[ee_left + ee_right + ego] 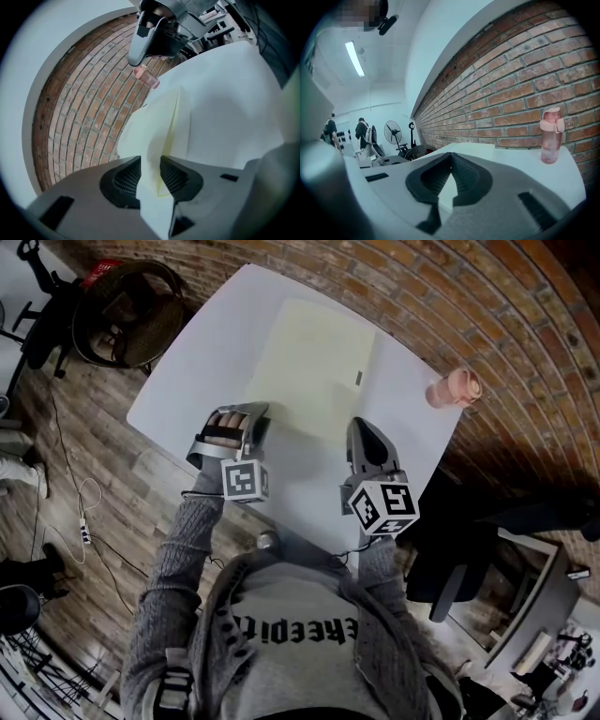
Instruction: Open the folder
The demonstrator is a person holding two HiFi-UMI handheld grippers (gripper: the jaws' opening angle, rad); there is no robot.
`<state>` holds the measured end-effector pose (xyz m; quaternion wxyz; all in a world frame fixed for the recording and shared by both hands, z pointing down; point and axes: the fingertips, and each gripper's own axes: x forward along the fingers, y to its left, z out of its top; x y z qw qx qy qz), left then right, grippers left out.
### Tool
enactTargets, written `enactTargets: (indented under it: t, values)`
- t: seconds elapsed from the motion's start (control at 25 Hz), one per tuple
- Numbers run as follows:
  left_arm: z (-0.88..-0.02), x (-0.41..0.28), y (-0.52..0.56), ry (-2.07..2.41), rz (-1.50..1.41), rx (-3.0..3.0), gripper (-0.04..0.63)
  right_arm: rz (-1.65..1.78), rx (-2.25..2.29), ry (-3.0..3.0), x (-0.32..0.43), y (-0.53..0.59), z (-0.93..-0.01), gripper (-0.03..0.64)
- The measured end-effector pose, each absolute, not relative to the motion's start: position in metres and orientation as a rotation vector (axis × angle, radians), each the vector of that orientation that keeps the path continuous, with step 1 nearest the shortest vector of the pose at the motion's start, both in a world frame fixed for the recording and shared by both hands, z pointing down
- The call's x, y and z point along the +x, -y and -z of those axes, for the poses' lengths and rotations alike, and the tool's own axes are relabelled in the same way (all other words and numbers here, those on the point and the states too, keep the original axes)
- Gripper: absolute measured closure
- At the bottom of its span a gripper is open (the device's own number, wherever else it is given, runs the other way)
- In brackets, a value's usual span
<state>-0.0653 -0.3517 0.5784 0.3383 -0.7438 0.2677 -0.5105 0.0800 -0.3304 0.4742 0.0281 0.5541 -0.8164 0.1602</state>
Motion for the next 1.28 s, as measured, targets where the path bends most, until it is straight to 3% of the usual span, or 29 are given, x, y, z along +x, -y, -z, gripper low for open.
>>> enactTargets:
  t: [1.28]
  values:
    - [-0.579,-0.03,0.37,-0.7,1.262,-1.818,0.482,-0.49,1.702,2.511,0.094,0.353,-0.482,0.612]
